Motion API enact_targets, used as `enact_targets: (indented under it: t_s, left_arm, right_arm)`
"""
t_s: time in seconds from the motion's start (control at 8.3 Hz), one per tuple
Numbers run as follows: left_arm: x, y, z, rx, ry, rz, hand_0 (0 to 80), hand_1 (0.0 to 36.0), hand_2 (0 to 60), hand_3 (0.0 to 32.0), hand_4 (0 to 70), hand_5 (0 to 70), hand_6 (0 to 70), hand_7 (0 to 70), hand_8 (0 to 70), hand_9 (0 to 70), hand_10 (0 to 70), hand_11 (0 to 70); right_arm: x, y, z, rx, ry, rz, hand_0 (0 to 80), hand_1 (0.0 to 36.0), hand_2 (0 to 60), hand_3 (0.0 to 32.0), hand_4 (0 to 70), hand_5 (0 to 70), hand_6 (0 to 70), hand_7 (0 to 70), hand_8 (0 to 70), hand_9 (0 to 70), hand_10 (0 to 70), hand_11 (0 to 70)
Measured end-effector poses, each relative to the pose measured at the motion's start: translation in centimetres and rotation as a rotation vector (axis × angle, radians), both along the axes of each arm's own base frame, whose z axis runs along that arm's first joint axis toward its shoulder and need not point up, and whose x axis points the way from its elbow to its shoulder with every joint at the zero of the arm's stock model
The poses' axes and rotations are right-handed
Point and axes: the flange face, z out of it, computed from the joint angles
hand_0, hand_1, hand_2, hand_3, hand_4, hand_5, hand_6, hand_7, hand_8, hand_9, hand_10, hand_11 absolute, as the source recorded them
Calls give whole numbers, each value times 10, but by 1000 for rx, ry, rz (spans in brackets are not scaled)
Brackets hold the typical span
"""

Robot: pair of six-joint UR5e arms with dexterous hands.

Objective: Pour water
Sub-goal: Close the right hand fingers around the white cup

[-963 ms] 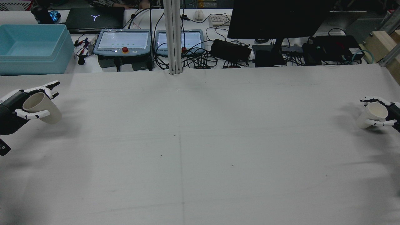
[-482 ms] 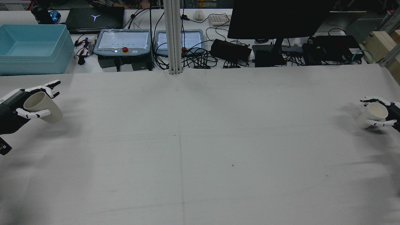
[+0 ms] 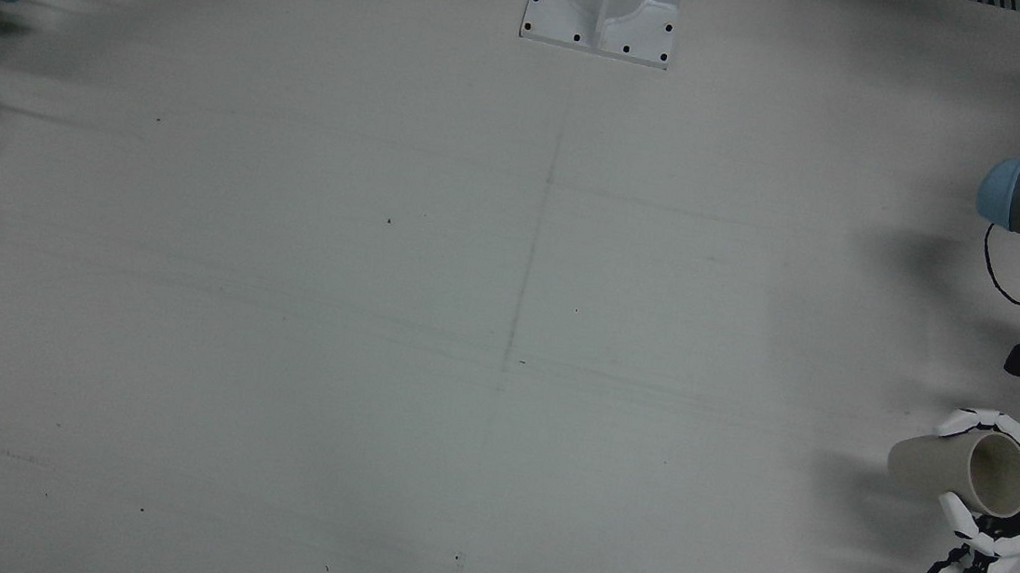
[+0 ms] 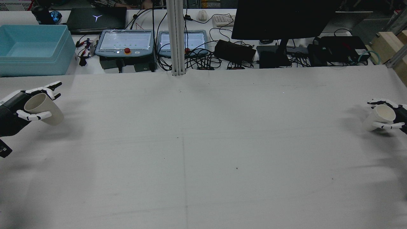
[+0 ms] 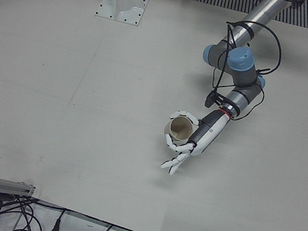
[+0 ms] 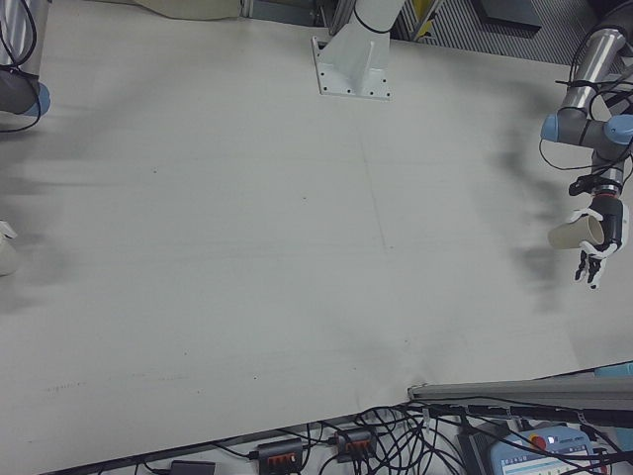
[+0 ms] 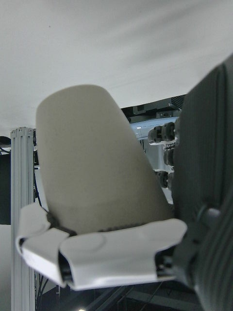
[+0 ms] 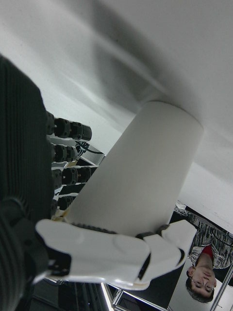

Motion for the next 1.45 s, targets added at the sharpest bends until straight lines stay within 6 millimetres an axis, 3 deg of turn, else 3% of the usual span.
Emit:
enact_targets:
  t_s: [0.48,0.84,0.96,1.08,1.2,1.45]
  left_arm:
    - [0,0,-1,1,1,0,611,360,600,0,597,700,82,134,13,26,65,122]
    - [0,-1,-2,2,2,0,615,360,600,0,605,700,87,140,15,27,65,123]
    - [1,-1,-3,3,3,0,615,360,600,0,604,700,86,139,15,27,66,124]
    - [1,-1,-4,3,4,0,614,360,600,0,600,700,85,138,14,26,66,123]
    - [1,-1,-4,3,4,0,613,360,600,0,600,700,85,137,15,27,65,123]
    - [1,-1,-4,4,5,0,616,360,600,0,604,700,87,141,15,28,66,124]
  right_arm:
    - [5,10,6,-13,-3,11,563,259,224,0,54,344,149,231,51,94,97,168]
    - [19,29,11,-18,-8,70,563,259,224,0,54,344,149,231,51,94,97,168]
    - [20,31,11,-18,-8,75,576,264,196,0,43,312,137,202,52,81,109,187]
    - [21,34,12,-20,-7,77,586,236,35,54,6,154,60,56,44,15,82,146]
    - [22,36,13,-21,-6,77,569,218,0,98,0,107,44,29,17,0,37,79]
    - [20,35,13,-22,-3,73,593,248,42,128,0,123,59,58,3,0,50,102]
